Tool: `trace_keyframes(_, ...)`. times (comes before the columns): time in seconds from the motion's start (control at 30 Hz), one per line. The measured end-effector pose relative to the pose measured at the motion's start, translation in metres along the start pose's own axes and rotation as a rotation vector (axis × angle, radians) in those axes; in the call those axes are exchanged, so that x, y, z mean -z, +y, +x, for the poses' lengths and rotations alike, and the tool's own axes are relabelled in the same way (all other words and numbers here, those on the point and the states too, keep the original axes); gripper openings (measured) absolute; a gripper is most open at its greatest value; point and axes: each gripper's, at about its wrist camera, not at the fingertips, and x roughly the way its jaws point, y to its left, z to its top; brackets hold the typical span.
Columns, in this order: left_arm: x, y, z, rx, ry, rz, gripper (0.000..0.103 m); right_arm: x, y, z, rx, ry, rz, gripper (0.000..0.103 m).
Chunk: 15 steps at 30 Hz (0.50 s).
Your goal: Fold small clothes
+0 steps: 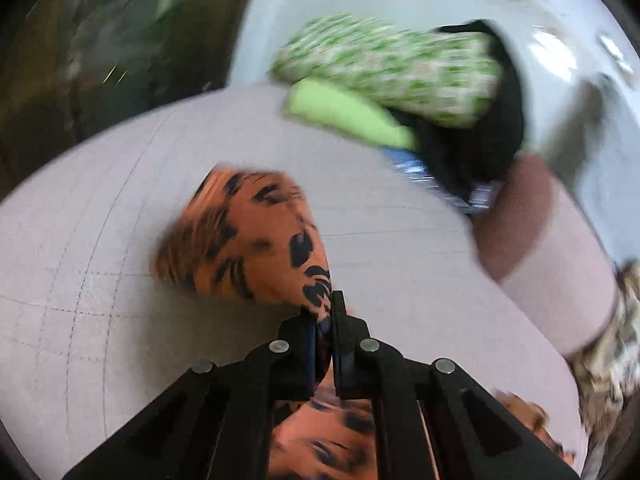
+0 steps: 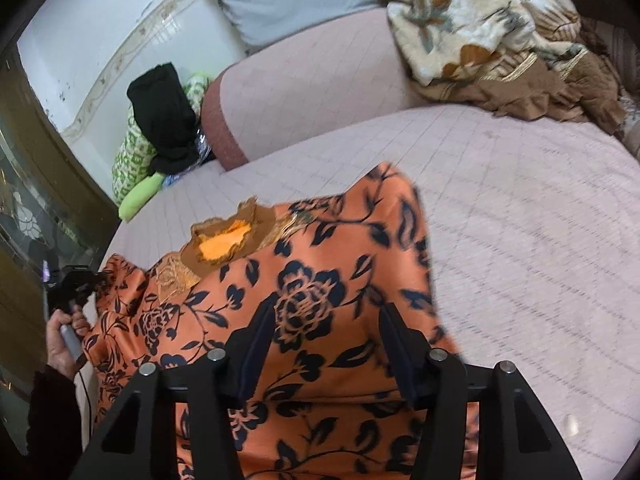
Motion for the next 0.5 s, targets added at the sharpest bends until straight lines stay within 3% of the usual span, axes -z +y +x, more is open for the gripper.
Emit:
trace_keyframes(0.07, 0.012, -0.027, -0.028, 0.041, -0.027, 0.064, 0.006, -0.002, -0.011, -0.008, 0.009, -0.021, 0.02, 0.057)
trace_keyframes(0.23, 0.072, -0.113, -0.107, 0.141, -0.085, 0.349, 0.006, -0.01, -0.041, -0.029, -0.004, -0.063, 0.111, 0.057)
trace_keyframes(0.4, 0.16, -0.186, -0.164, 0.279, -0.061, 0.595, 0.006, -0.014, -0.056, -0.051, -0.012, -0.118, 0.141, 0.057)
trace_keyframes(0.5, 0.206, -0.218, -0.182, 0.34, -0.01, 0.689, 0.006, -0.017, -0.064, -0.063, -0.016, -0.143, 0.162, 0.057)
